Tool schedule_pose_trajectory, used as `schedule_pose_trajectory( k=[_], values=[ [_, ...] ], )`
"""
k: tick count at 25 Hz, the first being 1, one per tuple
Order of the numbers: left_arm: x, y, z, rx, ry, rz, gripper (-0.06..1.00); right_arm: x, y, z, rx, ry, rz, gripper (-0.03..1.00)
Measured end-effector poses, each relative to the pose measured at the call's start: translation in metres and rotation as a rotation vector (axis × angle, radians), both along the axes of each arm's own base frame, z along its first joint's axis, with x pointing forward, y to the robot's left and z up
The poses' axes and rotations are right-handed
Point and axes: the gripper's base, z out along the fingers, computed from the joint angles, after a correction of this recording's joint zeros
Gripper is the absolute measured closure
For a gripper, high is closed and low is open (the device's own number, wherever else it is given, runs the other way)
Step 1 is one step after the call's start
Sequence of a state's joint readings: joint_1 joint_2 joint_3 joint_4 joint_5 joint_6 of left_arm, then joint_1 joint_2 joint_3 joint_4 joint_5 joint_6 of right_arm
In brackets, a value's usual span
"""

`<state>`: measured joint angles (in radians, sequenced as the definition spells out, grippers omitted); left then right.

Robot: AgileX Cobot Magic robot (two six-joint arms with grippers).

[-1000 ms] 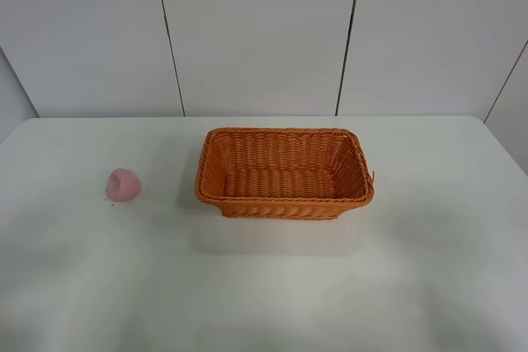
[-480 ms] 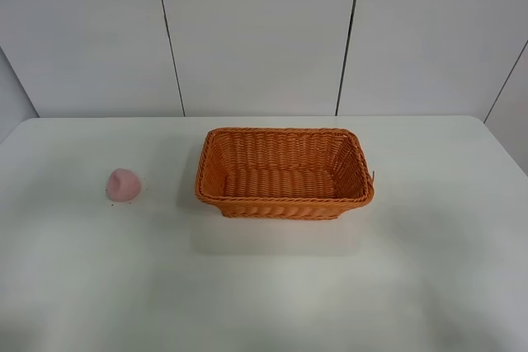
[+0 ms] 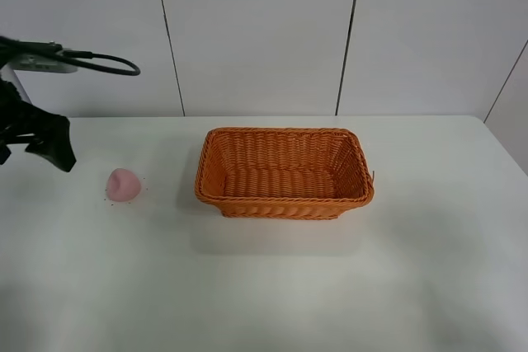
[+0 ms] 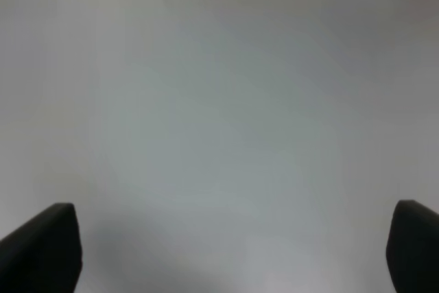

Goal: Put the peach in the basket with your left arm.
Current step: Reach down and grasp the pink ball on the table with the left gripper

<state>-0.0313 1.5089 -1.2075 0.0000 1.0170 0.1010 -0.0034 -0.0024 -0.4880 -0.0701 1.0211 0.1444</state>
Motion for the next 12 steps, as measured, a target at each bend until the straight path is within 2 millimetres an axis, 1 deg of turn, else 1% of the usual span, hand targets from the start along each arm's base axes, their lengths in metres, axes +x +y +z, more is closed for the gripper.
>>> schedule_pose_trajectory(
  k=[6,9,12],
  values=[
    [0.070,-0.007,-0.021,-0.048,0.022,-0.018,-0.05,0.000,0.000,0.000,0.000,0.000,0.000,0.27],
    [0.099,-0.011,-0.035,-0.084,0.028,-0.025,-0.05,0.000,0.000,0.000,0.000,0.000,0.000,0.27],
    [0.122,-0.012,-0.055,-0.090,0.047,-0.025,-0.05,0.000,0.000,0.000,0.000,0.000,0.000,0.27]
  ],
)
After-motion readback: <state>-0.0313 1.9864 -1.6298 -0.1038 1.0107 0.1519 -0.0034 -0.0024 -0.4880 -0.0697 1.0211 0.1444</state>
